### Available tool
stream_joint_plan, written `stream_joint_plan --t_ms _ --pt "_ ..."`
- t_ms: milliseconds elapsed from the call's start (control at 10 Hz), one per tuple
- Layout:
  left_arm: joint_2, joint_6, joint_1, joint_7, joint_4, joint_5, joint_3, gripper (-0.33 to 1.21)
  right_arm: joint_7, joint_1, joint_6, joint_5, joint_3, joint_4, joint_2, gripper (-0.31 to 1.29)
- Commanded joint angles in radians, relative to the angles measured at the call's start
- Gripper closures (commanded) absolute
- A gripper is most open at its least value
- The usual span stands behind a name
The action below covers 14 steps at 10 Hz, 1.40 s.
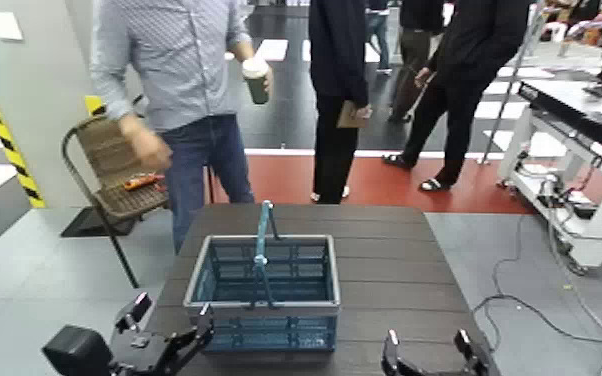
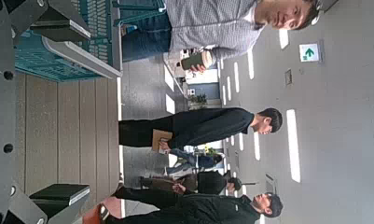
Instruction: Grasp the handle of the crate.
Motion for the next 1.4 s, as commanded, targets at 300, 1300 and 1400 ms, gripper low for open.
stream_joint_plan --t_ms 300,1300,1400 --pt "-0.011 -0.021 0.006 0.0 0.006 0.001 0.01 0.11 0.0 0.0 0.001 0.0 0.001 0.0 0.002 0.15" --pt "0.094 0.385 -0.197 -0.107 0.062 0.416 0.006 0.11 0.001 -0.005 0.01 -0.012 0.01 0.008 0.003 0.15" --pt "0.108 0.437 -0.229 -0.118 0.082 0.452 0.007 0.11 0.003 -0.006 0.01 -0.012 0.01 0.009 0.003 0.15"
